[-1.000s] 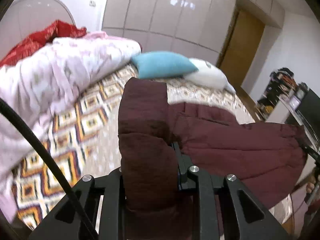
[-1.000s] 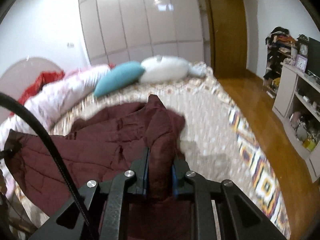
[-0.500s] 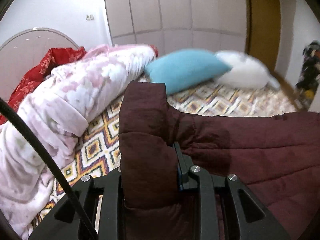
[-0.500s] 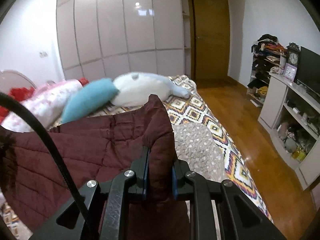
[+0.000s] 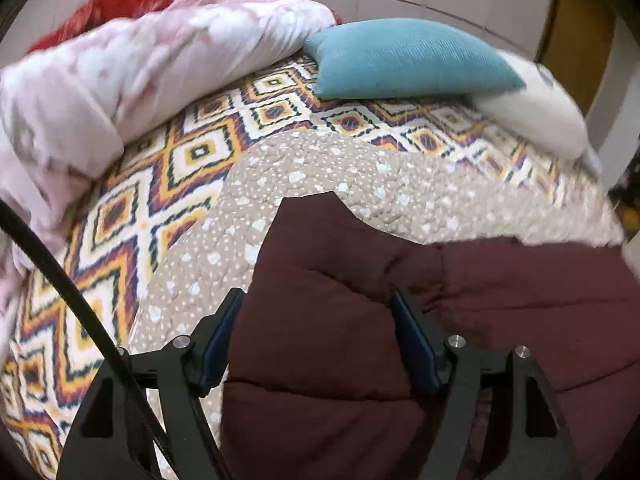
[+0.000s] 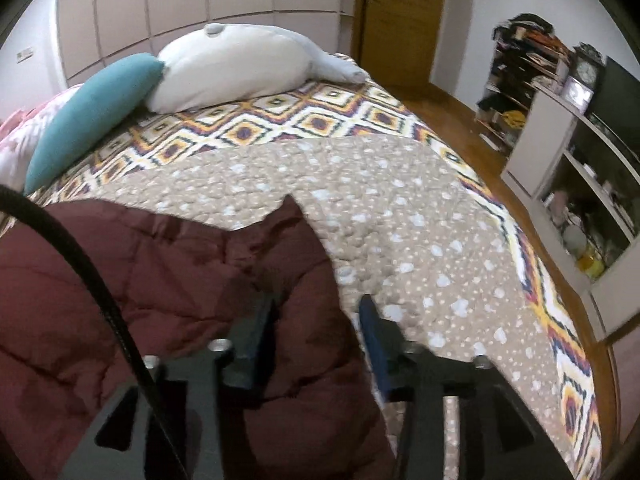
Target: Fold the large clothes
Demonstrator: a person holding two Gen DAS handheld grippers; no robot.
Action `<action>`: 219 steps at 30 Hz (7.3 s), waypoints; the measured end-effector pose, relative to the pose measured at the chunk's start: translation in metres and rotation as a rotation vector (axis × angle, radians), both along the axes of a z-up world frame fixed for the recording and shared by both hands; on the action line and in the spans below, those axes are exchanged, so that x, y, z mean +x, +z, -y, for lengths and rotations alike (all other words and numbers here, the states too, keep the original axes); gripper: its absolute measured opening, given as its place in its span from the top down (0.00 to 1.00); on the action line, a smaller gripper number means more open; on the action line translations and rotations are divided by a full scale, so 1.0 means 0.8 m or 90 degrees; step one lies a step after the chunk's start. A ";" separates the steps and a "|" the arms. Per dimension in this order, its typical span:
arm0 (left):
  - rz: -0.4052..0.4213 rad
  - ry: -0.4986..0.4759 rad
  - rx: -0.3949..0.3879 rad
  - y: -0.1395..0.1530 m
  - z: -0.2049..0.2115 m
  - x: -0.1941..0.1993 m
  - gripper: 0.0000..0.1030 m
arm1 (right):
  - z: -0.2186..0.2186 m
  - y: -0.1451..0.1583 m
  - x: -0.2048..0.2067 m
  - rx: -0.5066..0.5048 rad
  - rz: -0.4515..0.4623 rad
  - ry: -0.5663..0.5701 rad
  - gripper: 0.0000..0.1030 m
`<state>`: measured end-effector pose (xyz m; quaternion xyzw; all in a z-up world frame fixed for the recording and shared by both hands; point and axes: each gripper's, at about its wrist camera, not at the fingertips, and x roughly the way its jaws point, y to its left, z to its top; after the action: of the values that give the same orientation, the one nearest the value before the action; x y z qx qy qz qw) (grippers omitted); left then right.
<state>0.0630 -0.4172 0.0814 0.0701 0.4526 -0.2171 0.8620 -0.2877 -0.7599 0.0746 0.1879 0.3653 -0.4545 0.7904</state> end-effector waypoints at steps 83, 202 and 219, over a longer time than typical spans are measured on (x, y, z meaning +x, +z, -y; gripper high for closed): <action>0.191 0.064 -0.023 0.006 -0.282 -0.310 0.28 | -0.186 0.081 -0.246 0.128 0.095 -0.115 0.59; 0.121 -0.093 0.019 0.044 -0.290 -0.631 0.00 | -0.579 0.007 -0.373 -0.073 0.043 0.099 0.28; 0.106 -0.098 0.029 0.029 -0.286 -0.629 0.00 | -0.581 -0.003 -0.368 -0.064 0.030 0.101 0.28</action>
<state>-0.4405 -0.1886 0.1045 0.1416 0.3778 -0.2657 0.8756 -0.5820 -0.2949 0.0723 0.1291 0.3371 -0.4037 0.8406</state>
